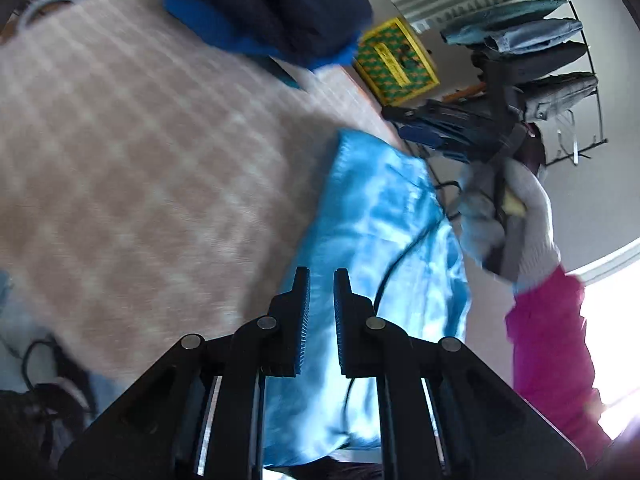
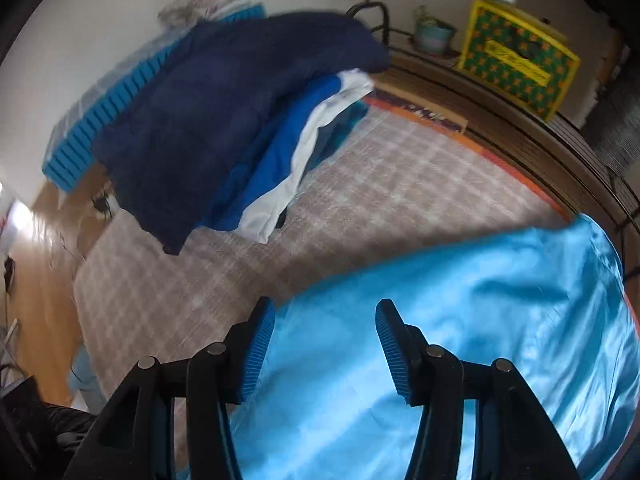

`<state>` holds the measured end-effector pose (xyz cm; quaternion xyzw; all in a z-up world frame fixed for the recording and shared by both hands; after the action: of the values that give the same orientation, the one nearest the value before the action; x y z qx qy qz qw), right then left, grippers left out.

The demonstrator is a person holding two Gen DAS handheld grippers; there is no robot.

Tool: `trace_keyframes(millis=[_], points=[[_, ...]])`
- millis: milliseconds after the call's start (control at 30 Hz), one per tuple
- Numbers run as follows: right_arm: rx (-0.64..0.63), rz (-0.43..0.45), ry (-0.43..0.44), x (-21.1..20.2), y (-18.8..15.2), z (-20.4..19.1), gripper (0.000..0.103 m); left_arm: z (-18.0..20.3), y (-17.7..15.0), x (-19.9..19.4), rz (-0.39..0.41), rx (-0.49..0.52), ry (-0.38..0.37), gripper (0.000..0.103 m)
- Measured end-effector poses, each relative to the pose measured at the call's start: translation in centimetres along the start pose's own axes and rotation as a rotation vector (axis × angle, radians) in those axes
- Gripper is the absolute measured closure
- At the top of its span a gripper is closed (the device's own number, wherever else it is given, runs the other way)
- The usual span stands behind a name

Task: Fold large clothes

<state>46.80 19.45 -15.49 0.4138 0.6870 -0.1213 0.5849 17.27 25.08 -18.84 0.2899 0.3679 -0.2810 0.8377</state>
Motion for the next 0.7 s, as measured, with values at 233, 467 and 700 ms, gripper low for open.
trace_keyframes(millis=[233,467,700], points=[[0.021,-0.123,-0.104,6.2,2.4,0.4,0.047,-2.5,1.2,-1.1,0.042,-0.033,-0.014,0.095],[-0.172,-0.329,-0.305,9.5,0.3,-0.8,0.057,-3.5,0.9,-0.6,0.028,-0.035,-0.019,0.095],[-0.107,-0.23,-0.318,4.2,-1.9,2.0,0.1,-3.8,0.2,-0.4,0.019,-0.028,0.002,0.095]])
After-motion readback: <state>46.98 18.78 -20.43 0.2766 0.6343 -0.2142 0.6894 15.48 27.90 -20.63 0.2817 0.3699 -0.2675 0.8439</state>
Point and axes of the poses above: each gripper's, at about its wrist camera, not at the fingertips, and x roughly the way its jaws point, z to its right, y to its top, the point moved 3 cm from there along x, roughly the way its jaws point, and after that the axes turned 15 degrees about y, right-handed, at the moved point
